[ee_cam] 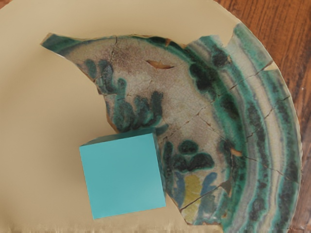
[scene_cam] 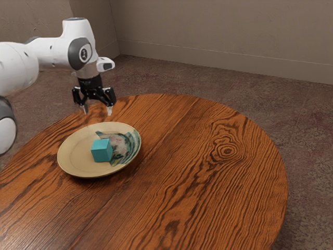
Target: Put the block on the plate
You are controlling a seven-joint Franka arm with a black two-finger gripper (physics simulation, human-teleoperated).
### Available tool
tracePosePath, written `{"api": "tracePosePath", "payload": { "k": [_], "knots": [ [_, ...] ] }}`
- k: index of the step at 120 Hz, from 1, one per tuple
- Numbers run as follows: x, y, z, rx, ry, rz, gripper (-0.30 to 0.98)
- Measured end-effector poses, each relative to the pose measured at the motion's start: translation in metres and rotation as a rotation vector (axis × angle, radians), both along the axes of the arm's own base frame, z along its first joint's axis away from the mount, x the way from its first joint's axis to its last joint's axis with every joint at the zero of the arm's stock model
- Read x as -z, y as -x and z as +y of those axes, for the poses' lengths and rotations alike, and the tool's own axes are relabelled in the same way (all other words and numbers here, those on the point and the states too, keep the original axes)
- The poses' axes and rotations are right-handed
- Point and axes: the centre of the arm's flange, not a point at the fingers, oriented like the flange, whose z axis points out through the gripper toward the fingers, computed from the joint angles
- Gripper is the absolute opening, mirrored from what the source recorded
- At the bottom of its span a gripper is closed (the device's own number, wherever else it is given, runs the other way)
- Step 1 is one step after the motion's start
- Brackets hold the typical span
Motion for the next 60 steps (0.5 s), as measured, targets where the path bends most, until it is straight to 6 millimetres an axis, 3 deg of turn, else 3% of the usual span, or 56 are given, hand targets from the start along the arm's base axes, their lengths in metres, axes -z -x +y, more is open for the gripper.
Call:
{"api": "tracePosePath", "payload": {
  "k": [21, 36, 49, 60],
  "knots": [
    [-0.063, 0.012, -0.04, 0.089, 0.033, -0.019, 0.68],
    [-0.105, 0.025, -0.086, 0.18, 0.067, -0.022, 0.68],
    [-0.13, 0.038, -0.122, 0.249, 0.083, -0.008, 0.68],
    [-0.138, 0.047, -0.135, 0.276, 0.094, 0.008, 0.68]
  ]
}}
